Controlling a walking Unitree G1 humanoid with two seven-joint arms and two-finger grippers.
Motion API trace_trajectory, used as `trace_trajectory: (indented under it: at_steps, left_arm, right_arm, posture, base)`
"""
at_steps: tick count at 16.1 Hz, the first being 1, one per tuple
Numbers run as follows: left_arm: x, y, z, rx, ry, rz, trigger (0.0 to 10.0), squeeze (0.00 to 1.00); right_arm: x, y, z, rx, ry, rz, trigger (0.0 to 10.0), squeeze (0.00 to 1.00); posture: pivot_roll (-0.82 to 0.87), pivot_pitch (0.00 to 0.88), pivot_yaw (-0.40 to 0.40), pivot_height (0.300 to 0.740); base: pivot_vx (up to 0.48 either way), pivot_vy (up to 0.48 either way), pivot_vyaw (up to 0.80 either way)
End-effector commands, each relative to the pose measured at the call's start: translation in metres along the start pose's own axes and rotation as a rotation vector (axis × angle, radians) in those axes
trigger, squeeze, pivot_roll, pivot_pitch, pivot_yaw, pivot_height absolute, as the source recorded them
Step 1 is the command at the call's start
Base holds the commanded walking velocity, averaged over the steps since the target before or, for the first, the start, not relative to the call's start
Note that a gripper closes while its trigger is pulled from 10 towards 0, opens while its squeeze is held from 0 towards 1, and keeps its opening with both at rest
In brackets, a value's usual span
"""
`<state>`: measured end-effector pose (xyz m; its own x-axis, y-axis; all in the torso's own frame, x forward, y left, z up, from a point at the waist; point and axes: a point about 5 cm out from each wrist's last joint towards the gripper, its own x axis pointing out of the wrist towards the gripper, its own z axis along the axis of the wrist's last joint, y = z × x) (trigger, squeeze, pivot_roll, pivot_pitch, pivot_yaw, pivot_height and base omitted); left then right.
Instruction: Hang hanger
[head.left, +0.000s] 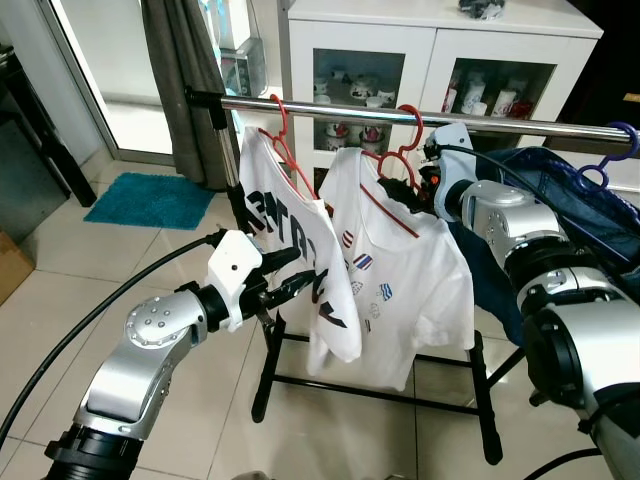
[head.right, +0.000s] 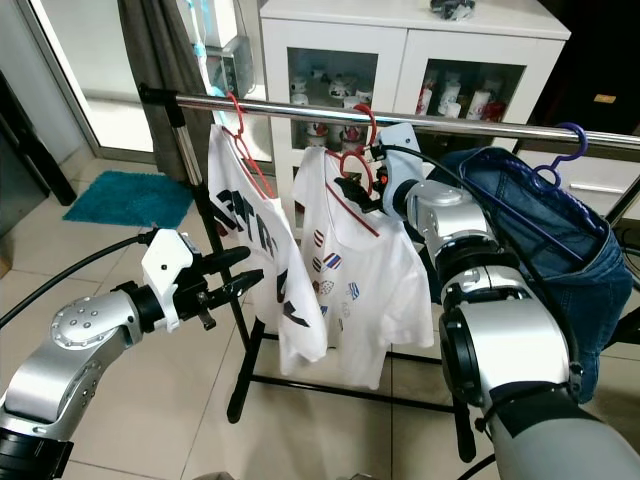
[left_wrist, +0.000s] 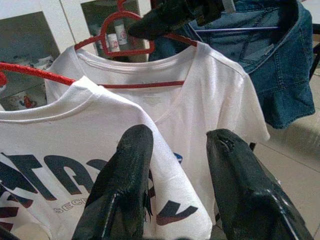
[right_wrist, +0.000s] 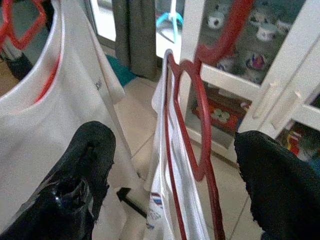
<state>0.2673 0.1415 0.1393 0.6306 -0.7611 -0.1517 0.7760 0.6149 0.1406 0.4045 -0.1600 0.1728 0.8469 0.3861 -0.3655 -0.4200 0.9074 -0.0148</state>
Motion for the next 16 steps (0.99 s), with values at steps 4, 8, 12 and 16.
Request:
trace_trajectory:
  at_steps: [4,8,12,16]
  left_arm:
    - [0.000,0.002,0.002,0.018,0.004,-0.022,10.0,0.00]
    - [0.000,0.002,0.001,0.022,0.008,-0.028,10.0,0.00]
    - [0.000,0.002,0.001,0.024,0.007,-0.032,10.0,0.00]
    - [0.000,0.003,0.001,0.029,0.011,-0.030,10.0,0.00]
  right_arm:
    - [0.004,0.006,-0.004,-0.016,0.056,-0.005,0.0,0.00]
    - [0.008,0.013,0.006,-0.005,0.025,-0.002,0.0,0.00]
    - [0.012,0.025,0.006,-0.007,0.034,0.067,0.0,0.00]
    - [0.013,0.024,0.003,0.000,0.053,0.007,0.0,0.00]
  posture:
    - [-0.04,0.000,0.006,0.740]
    - [-0.03,0.000,0.008,0.740]
    - [-0.03,0.000,0.003,0.740]
    - [-0.03,0.000,0.001,0.740]
  base:
    - [0.000,0.000,0.00]
    - [0.000,0.000,0.00]
    - [0.000,0.000,0.00]
    - [0.000,0.000,0.00]
